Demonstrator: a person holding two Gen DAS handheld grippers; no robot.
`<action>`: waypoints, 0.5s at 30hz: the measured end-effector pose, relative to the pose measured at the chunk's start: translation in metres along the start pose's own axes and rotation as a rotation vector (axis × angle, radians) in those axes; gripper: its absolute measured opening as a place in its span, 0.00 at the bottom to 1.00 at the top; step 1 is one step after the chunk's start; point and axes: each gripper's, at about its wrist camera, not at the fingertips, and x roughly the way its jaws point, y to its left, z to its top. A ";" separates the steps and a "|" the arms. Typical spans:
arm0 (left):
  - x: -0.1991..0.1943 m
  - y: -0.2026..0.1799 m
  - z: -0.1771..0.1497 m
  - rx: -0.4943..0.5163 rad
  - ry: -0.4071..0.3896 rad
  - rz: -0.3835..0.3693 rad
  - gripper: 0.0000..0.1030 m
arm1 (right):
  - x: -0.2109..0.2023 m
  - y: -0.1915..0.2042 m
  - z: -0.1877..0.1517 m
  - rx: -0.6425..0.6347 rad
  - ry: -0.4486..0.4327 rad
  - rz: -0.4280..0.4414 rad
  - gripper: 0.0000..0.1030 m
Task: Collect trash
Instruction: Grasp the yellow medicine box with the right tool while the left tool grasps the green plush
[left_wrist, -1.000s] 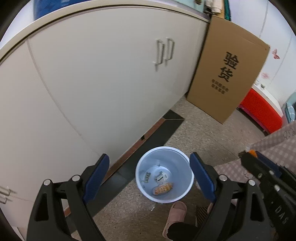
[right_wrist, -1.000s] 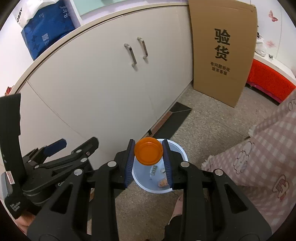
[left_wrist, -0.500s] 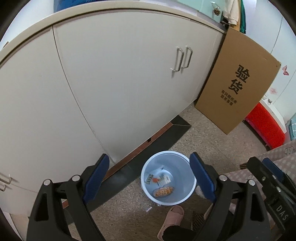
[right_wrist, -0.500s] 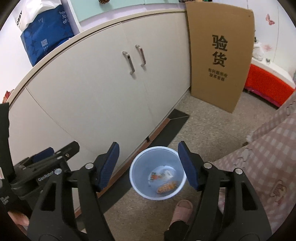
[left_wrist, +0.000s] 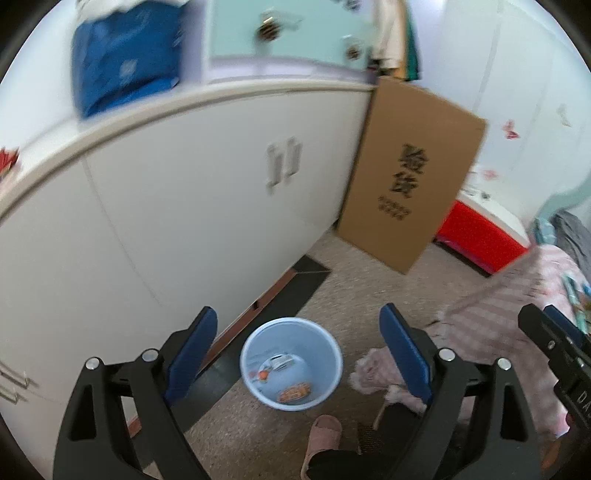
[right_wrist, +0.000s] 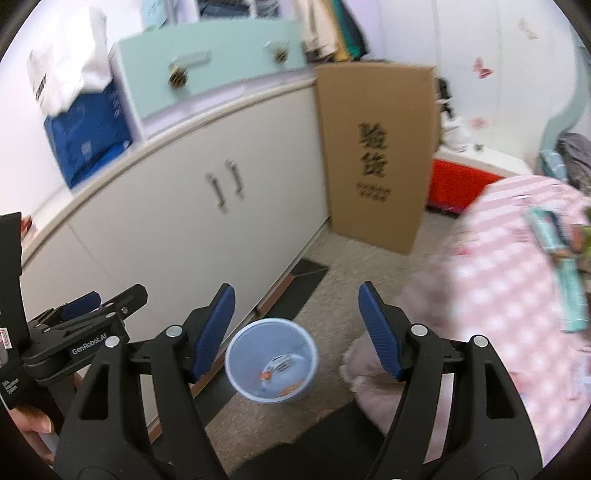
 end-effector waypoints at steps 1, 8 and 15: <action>-0.008 -0.011 0.000 0.016 -0.011 -0.016 0.85 | -0.010 -0.008 0.001 0.010 -0.013 -0.011 0.68; -0.054 -0.106 -0.003 0.154 -0.061 -0.170 0.86 | -0.096 -0.091 0.001 0.111 -0.141 -0.142 0.70; -0.083 -0.209 -0.009 0.289 -0.064 -0.312 0.86 | -0.168 -0.175 -0.014 0.238 -0.276 -0.350 0.80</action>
